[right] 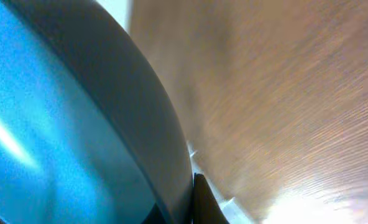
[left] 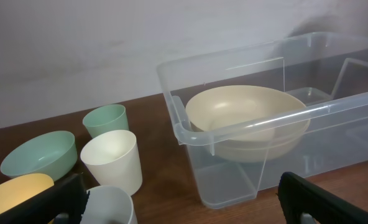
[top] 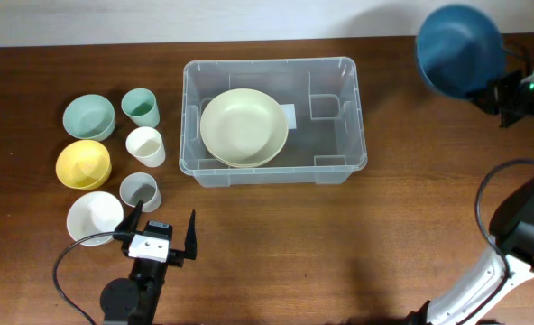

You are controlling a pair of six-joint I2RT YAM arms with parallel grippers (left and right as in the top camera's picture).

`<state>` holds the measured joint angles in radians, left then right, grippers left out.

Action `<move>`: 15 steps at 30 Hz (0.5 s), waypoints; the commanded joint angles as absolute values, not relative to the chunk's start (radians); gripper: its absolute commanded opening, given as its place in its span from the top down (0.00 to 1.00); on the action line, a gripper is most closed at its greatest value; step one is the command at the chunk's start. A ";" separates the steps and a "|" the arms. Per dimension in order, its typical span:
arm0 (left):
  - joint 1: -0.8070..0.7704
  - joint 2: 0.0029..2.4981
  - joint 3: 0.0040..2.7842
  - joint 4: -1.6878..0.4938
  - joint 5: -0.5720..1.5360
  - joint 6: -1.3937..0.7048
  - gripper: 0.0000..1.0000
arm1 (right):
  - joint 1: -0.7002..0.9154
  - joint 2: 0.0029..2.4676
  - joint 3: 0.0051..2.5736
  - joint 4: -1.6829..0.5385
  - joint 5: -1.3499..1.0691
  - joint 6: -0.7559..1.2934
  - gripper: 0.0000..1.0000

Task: Pack container
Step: 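Lift the dark teal bowl with the right gripper over the bin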

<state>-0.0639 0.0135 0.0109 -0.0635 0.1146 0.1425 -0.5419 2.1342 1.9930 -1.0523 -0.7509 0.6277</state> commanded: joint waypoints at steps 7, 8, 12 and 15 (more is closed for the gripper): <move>-0.058 0.005 0.009 -0.070 0.108 0.159 0.00 | -0.319 1.872 1.996 -1.061 -0.764 0.553 0.96; -0.058 0.005 0.009 -0.070 0.107 0.159 0.00 | -0.268 1.854 1.996 -1.061 -0.733 0.553 0.96; -0.058 0.005 0.009 -0.070 0.108 0.159 0.00 | -0.123 1.846 1.995 -1.062 -0.674 0.553 0.96; -0.058 0.005 0.009 -0.070 0.108 0.159 0.00 | 0.015 1.859 1.995 -1.066 -0.571 0.554 0.96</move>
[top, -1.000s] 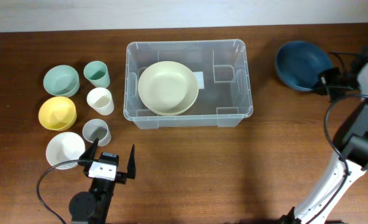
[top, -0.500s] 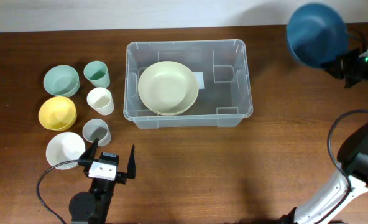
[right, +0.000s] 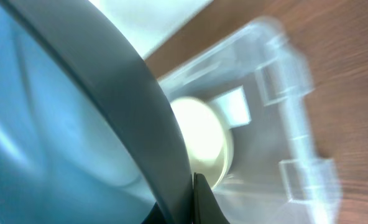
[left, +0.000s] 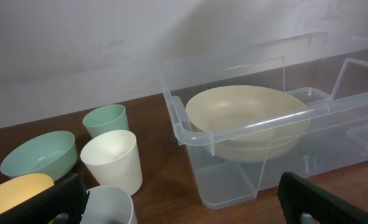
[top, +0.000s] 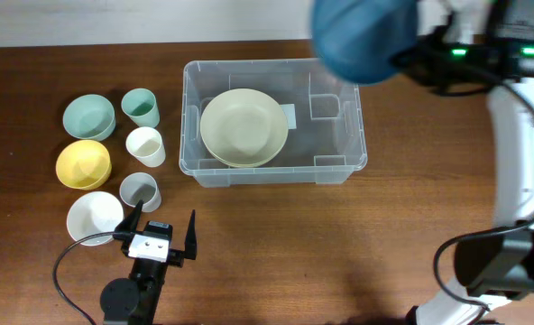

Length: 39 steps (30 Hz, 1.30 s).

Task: Pack container
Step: 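Lift the dark teal bowl with the right gripper over the bin, then lower the teal bowl onto the cream bowls in the bin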

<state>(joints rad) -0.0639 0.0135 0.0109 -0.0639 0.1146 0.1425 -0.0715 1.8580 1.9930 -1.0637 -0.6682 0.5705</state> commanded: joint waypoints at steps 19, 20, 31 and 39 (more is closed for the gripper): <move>-0.058 0.005 0.009 -0.070 0.108 0.159 0.00 | 0.386 2.062 1.995 -1.002 -0.336 0.641 0.96; -0.058 0.005 0.009 -0.070 0.107 0.159 0.00 | 0.384 2.078 1.995 -0.995 -0.335 0.641 0.96; -0.058 0.005 0.009 -0.070 0.108 0.159 0.00 | 0.364 2.165 1.994 -0.991 -0.347 0.649 0.96; -0.058 0.005 0.009 -0.070 0.107 0.159 0.00 | 0.365 2.225 1.993 -0.992 -0.362 0.656 0.96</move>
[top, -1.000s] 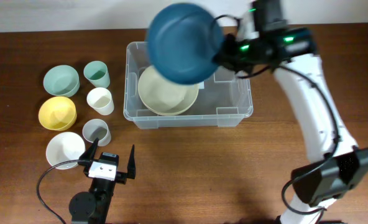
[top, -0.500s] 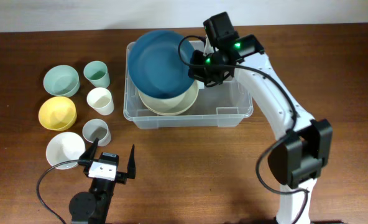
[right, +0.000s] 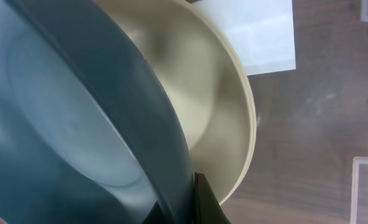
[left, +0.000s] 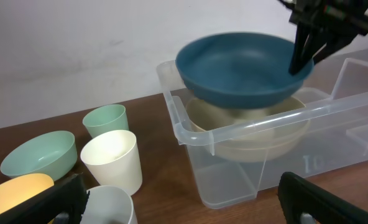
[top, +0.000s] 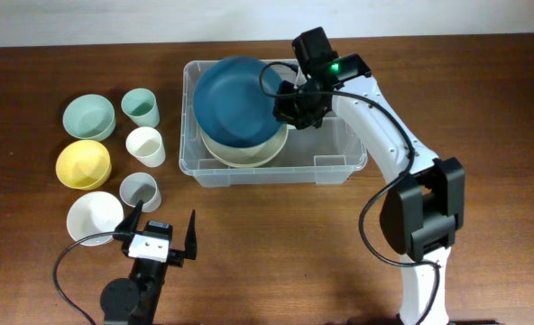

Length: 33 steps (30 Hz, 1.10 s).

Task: Pack container
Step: 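Lower the teal bowl onto the cream bowls in the bin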

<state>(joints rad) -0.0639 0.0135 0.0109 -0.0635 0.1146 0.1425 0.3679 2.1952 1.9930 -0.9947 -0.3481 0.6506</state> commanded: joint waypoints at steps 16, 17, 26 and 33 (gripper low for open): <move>-0.058 0.005 0.009 -0.070 0.107 0.159 0.00 | 0.365 2.259 1.990 -0.997 -0.371 0.656 0.96; -0.058 0.005 0.009 -0.070 0.108 0.159 0.00 | 0.365 2.262 1.990 -0.998 -0.382 0.655 0.95; -0.058 0.005 0.009 -0.069 0.107 0.159 0.00 | 0.364 2.290 1.990 -1.002 -0.438 0.656 0.96; -0.058 0.005 0.009 -0.070 0.108 0.159 0.00 | 0.364 2.290 1.990 -1.016 -0.439 0.660 0.95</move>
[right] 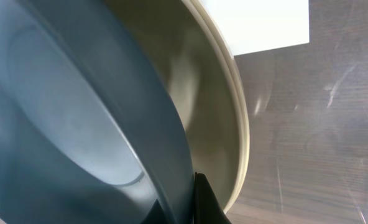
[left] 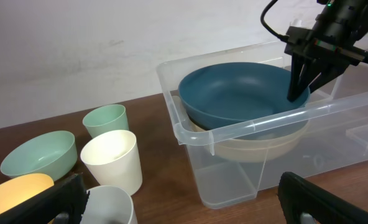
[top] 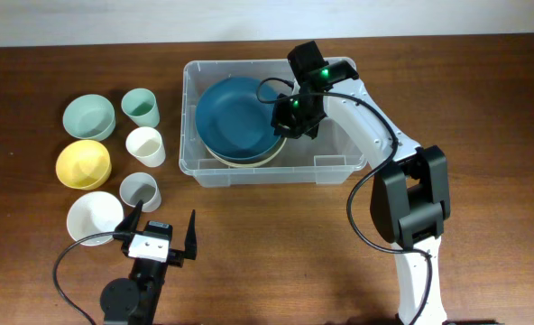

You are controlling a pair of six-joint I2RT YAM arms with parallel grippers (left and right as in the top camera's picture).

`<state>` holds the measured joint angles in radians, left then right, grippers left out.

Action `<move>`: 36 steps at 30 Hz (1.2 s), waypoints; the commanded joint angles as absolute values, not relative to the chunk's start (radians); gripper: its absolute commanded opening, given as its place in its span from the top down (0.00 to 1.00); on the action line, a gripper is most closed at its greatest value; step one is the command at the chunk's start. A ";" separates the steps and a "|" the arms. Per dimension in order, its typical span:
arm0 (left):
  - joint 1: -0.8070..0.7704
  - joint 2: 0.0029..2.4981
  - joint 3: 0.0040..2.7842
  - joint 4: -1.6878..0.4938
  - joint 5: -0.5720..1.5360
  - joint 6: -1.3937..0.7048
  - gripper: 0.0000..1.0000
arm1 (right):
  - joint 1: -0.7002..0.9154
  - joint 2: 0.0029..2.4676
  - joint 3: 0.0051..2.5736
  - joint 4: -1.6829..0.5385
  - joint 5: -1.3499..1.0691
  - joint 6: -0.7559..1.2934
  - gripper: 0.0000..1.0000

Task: Pack container
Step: 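Lower the teal bowl onto the cream bowls in the bin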

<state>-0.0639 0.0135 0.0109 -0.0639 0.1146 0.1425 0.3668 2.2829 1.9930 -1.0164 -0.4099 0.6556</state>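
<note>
A clear plastic container stands at the table's middle back. Inside it a cream bowl lies at the left, and a dark blue bowl rests nested in it. My right gripper is shut on the blue bowl's right rim, seen again from the left wrist view. My left gripper stands open near the front edge, its fingers spread, holding nothing, just in front of a grey cup.
Left of the container stand a green bowl, a green cup, a white cup, a yellow bowl and a white bowl. A white label lies on the container's floor.
My right gripper has lowered the blue bowl from just above the cream bowl down into it. The left arm has not moved.
My right gripper held the blue bowl high at the far right of the table. Then it carried it over the container's back right corner, then over the cream bowl. Now the blue bowl sits nested in the cream bowl, still gripped.
</note>
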 commanded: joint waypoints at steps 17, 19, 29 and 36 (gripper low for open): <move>-0.058 0.005 0.009 -0.070 0.108 0.159 0.00 | 0.342 2.290 1.990 -1.047 -0.434 0.658 0.85; -0.058 0.005 0.009 -0.070 0.107 0.159 0.00 | 0.342 2.290 1.990 -1.047 -0.434 0.659 0.81; -0.058 0.005 0.009 -0.070 0.107 0.159 0.00 | 0.342 2.290 1.990 -1.051 -0.434 0.658 0.76; -0.058 0.005 0.009 -0.070 0.107 0.159 0.00 | 0.342 2.290 1.990 -1.051 -0.434 0.658 0.77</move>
